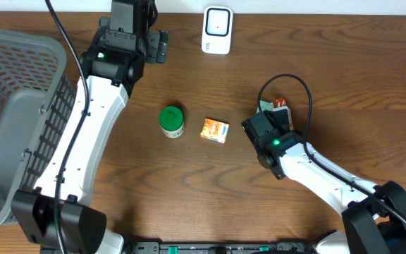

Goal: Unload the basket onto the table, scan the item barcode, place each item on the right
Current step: 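Lift the bar with the right gripper toward the scanner, then hold the bar's barcode against the scanner window with the right gripper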

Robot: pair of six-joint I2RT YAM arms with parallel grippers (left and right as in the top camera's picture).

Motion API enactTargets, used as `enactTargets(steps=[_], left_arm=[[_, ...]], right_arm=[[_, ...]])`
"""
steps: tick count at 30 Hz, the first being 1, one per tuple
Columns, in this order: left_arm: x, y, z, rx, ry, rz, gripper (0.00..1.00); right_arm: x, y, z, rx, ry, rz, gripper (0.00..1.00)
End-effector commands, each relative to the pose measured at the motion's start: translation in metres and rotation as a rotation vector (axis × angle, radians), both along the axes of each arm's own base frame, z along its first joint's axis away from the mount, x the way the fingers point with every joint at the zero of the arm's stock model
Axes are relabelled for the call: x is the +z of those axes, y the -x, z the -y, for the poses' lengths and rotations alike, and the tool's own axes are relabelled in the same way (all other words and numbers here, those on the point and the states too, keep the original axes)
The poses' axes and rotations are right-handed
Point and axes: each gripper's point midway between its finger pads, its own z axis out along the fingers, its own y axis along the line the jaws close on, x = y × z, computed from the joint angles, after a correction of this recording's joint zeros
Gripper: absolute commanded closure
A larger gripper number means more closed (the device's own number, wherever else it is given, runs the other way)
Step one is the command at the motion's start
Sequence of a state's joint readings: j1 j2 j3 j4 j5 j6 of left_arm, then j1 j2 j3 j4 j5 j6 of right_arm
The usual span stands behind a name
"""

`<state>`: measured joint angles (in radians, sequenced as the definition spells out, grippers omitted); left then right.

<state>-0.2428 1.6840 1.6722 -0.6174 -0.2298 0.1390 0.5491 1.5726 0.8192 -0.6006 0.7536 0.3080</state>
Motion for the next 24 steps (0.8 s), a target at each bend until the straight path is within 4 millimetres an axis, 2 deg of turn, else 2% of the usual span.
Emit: enactTargets(steps=[1, 5, 6, 13, 17, 24], left_arm=[[0.005, 0.002, -0.001, -0.006, 0.005, 0.01, 0.02], [0.012, 0.004, -0.003, -0.003, 0.008, 0.024, 0.02], [0.017, 0.005, -0.006, 0.003, 0.01, 0.035, 0.02], [0.033, 0.009, -0.022, 0.033, 0.018, 0.072, 0.02], [0.034, 0.008, -0.026, 0.042, 0.018, 0.078, 0.02], [0.034, 0.008, -0.026, 0.042, 0.018, 0.077, 0.02]], right_arm=[[0.051, -0.033, 0.005, 0.015, 0.166, 0.164, 0.99], [0.098, -0.061, 0.002, 0.023, 0.291, 0.317, 0.99], [0.12, -0.079, -0.002, 0.059, 0.369, 0.367, 0.99], [0.171, -0.124, -0.021, 0.21, 0.665, 0.382, 0.99], [0.186, -0.148, -0.037, 0.355, 0.852, 0.373, 0.99], [0.184, -0.187, -0.05, 0.51, 1.086, 0.366, 0.99]])
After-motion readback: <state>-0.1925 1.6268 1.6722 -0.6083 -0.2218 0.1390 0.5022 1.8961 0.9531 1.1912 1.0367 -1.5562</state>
